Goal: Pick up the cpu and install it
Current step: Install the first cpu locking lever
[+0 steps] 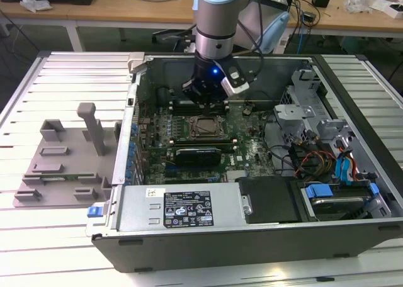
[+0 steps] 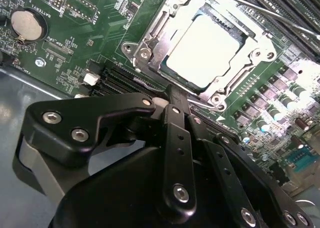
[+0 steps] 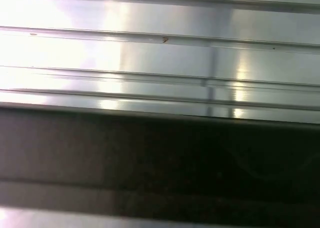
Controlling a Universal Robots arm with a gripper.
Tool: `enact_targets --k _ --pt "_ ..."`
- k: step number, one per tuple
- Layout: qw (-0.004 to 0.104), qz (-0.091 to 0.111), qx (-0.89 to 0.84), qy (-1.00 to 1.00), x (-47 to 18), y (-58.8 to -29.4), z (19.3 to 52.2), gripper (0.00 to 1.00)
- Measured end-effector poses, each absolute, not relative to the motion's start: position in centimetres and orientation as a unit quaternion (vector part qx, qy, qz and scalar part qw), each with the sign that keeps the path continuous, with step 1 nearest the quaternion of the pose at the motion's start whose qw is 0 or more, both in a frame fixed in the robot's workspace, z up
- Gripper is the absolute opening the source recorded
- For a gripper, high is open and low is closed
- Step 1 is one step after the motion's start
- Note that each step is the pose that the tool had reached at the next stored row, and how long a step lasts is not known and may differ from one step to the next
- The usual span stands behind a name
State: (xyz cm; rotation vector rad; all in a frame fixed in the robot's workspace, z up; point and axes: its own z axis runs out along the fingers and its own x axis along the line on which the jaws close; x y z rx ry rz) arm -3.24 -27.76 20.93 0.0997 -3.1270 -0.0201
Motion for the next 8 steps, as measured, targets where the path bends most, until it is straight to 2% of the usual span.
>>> enact_targets --k 8 --pt "0.007 -0.003 0.032 -0.999 -2.68 -27.77 20.69 0.11"
